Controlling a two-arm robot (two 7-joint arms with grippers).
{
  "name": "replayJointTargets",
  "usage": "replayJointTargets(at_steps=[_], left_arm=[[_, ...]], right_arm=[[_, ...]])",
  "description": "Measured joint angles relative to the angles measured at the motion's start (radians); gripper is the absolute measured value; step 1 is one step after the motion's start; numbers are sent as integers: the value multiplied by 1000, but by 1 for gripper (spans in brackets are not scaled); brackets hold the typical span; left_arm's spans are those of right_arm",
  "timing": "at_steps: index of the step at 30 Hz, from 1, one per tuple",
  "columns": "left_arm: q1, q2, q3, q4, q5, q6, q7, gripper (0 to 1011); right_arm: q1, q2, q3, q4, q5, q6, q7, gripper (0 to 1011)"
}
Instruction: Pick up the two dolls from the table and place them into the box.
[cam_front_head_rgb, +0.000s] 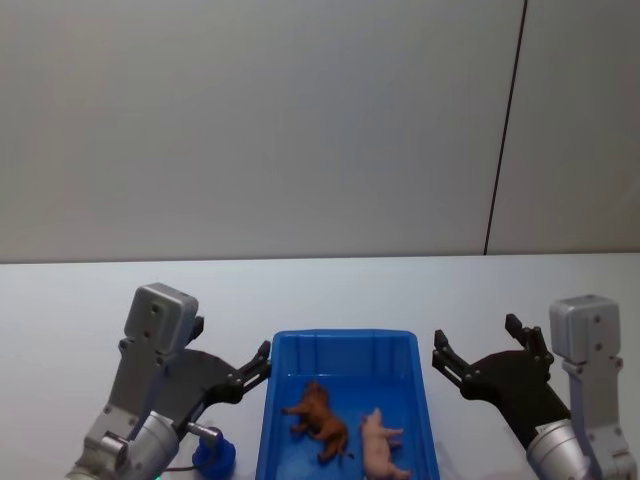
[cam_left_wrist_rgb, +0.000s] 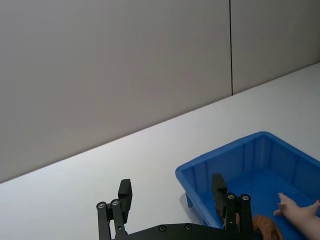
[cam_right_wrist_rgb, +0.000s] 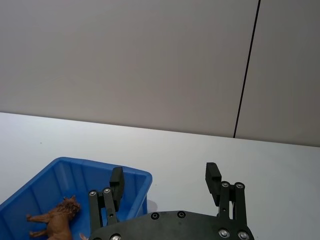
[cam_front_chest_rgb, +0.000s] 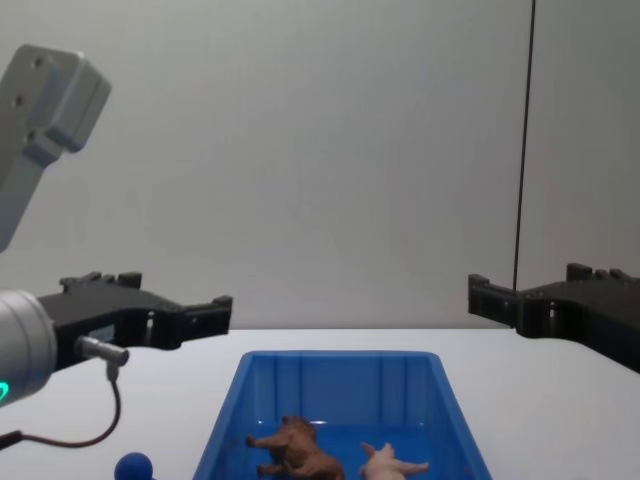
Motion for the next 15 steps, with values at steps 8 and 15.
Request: replayJointTargets(at_steps=[8, 15], left_arm=[[4, 19, -19, 17, -44, 60, -31, 1003], [4, 29, -31, 48, -73, 98, -69, 1003]], right_arm=[[-1, 1, 0, -1, 0, 0, -1, 1001], [-1, 1, 0, -1, 0, 0, -1, 1001]])
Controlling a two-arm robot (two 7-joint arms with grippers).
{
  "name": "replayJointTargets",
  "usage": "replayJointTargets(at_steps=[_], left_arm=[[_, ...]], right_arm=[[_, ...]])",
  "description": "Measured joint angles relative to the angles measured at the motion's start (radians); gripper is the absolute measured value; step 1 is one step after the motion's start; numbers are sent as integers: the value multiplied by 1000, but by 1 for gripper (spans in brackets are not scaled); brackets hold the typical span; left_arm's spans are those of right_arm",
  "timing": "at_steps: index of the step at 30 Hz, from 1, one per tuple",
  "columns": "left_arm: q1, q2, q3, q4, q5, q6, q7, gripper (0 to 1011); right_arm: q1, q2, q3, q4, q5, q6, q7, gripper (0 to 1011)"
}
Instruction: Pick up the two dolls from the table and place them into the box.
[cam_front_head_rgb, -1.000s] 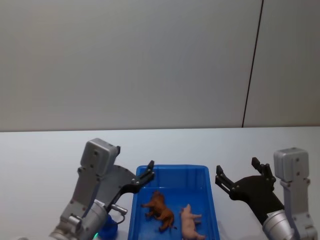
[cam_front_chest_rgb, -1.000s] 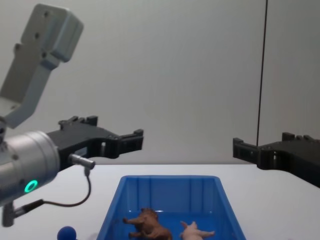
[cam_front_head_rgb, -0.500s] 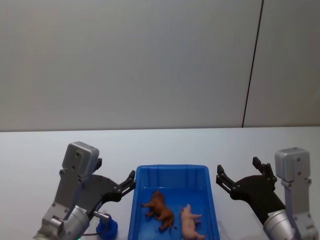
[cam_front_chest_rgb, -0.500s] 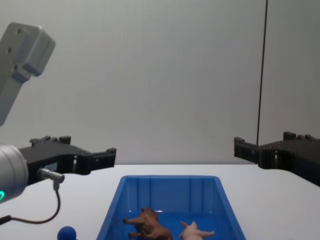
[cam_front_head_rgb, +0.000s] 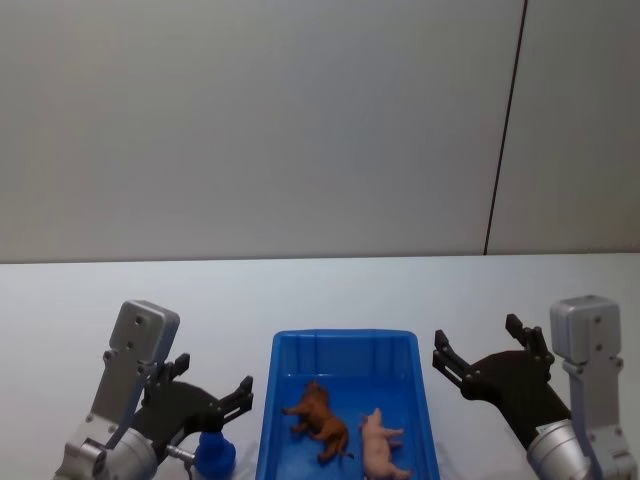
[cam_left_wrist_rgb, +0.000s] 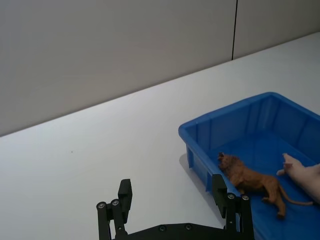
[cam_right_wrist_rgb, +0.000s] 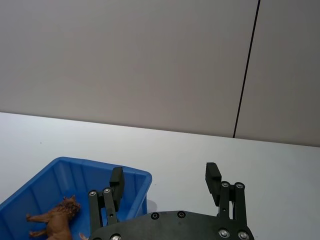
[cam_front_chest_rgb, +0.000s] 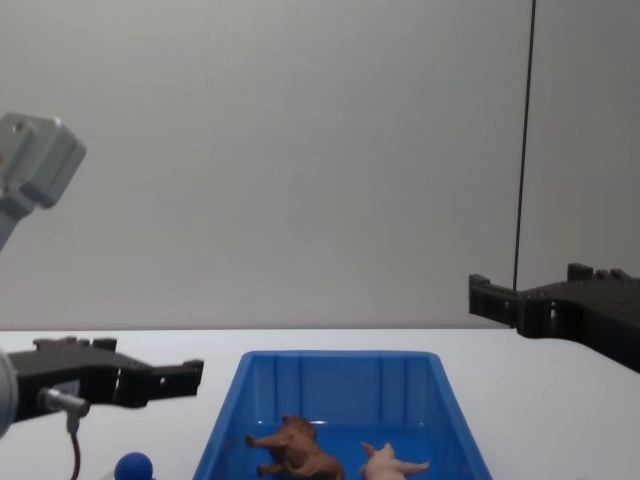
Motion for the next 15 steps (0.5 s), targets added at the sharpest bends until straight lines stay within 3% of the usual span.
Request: replayJointTargets(at_steps=[15], left_arm=[[8, 12, -11, 59, -38, 42, -61, 1003]], right_arm=[[0, 0, 0, 0, 0, 0, 0, 1001]])
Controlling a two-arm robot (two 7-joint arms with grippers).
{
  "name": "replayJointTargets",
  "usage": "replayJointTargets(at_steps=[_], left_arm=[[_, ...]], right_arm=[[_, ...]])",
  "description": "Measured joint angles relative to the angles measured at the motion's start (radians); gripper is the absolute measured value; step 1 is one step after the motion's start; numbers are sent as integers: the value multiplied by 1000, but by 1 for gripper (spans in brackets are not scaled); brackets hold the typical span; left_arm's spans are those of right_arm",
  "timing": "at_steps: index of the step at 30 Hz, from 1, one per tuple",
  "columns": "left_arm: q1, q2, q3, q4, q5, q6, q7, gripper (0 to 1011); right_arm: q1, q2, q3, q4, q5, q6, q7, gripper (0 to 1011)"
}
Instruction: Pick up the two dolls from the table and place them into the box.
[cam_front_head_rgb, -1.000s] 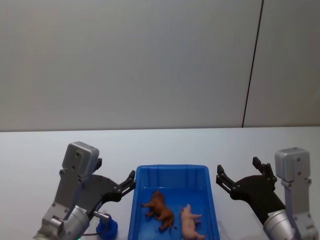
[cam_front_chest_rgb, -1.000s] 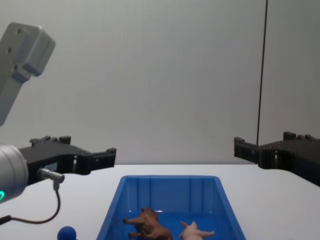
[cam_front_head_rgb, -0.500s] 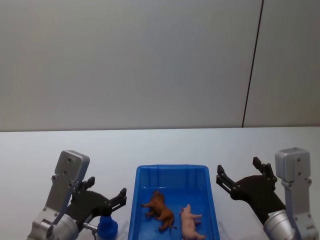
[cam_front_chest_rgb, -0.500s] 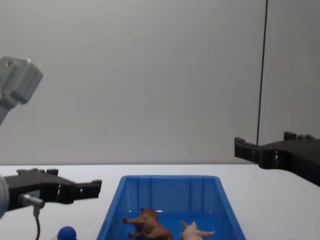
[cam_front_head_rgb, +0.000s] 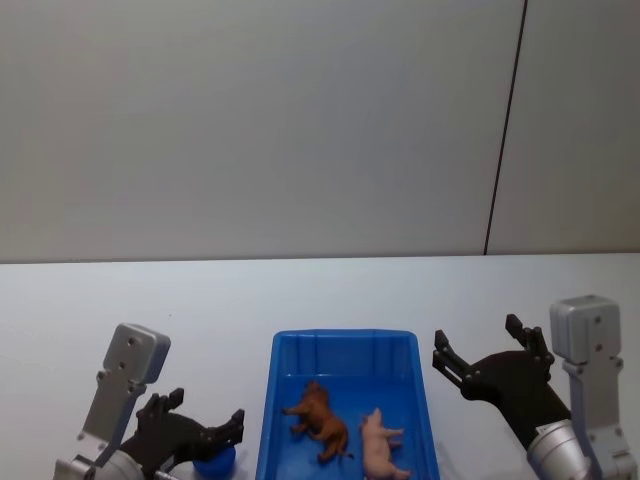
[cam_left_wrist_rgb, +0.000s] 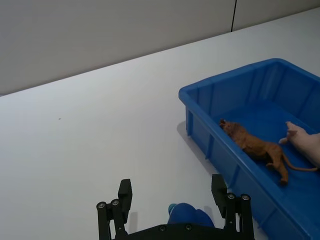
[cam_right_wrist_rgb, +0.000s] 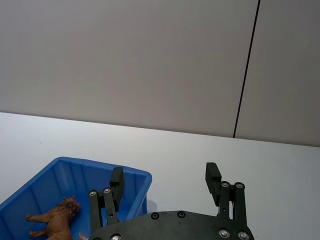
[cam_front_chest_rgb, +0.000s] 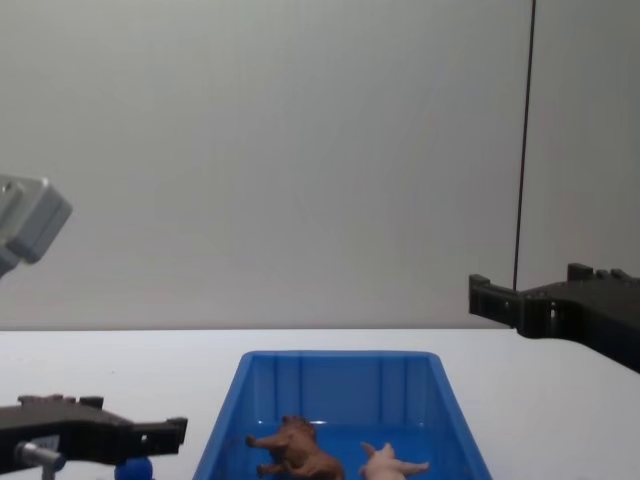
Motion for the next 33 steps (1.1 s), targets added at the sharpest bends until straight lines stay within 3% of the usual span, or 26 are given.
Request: replayJointTargets(at_steps=[9, 21, 29, 33], left_arm=[[12, 6, -2, 12, -16, 10, -19, 967], [20, 2, 2, 35, -21, 16, -44, 610], [20, -5, 6, 52, -14, -16, -55, 344], [18, -9, 7, 59, -7, -38, -60, 300]], right_arm=[[0, 0, 0, 0, 0, 0, 0, 1001], [0, 0, 0, 0, 0, 0, 0, 1001], [0, 0, 0, 0, 0, 0, 0, 1001], [0, 0, 0, 0, 0, 0, 0, 1001]])
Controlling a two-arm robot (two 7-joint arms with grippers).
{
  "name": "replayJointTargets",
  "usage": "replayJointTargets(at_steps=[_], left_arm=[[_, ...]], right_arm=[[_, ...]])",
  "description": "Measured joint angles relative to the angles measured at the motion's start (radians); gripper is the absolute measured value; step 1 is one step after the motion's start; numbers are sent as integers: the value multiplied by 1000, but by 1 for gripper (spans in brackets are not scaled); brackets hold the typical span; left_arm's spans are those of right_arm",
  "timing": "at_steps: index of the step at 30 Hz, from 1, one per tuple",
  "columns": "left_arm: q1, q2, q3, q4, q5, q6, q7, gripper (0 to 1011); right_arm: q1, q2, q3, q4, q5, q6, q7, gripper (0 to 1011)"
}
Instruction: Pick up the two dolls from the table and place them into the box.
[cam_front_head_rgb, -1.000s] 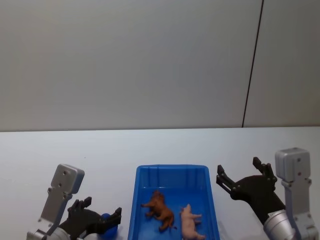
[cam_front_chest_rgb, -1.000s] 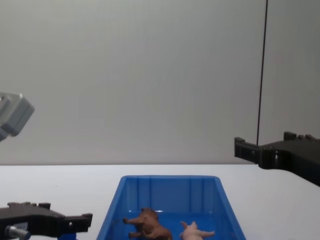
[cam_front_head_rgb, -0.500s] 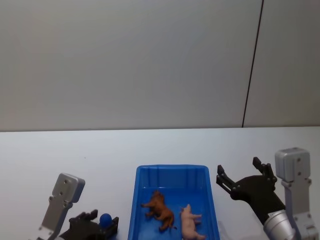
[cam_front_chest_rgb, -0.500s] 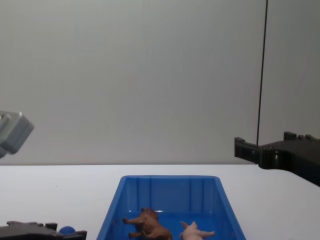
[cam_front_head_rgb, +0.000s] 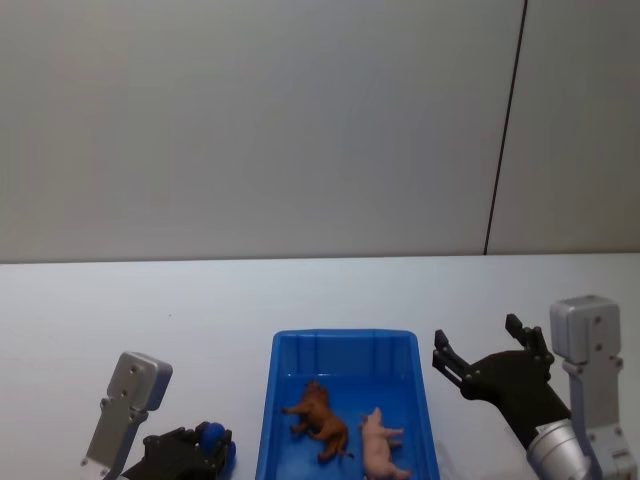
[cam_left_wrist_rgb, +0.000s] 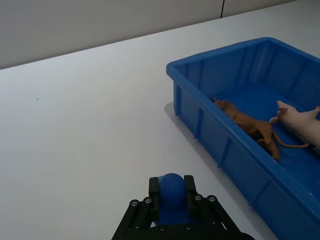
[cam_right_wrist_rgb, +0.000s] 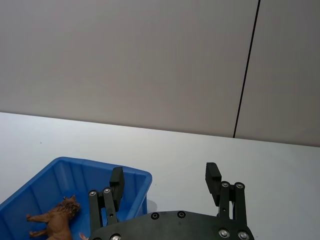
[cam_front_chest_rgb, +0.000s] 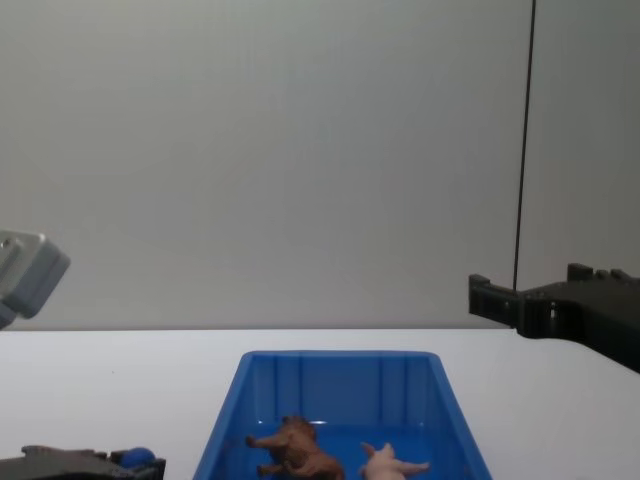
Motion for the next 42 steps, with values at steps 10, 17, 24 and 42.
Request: replayJointTargets(at_steps=[10, 17, 24, 42], left_arm=[[-3, -5, -1, -4, 23, -72, -4, 235], [-11, -5, -6, -32, 47, -118, -13, 195], [-37, -14, -11, -60, 77, -163, -59, 158], [-121, -67, 0, -41, 65, -234, -262, 528]], right_arm=[[0, 0, 0, 0, 0, 0, 0, 1001], [0, 0, 0, 0, 0, 0, 0, 1001], [0, 0, 0, 0, 0, 0, 0, 1001], [0, 0, 0, 0, 0, 0, 0, 1001]])
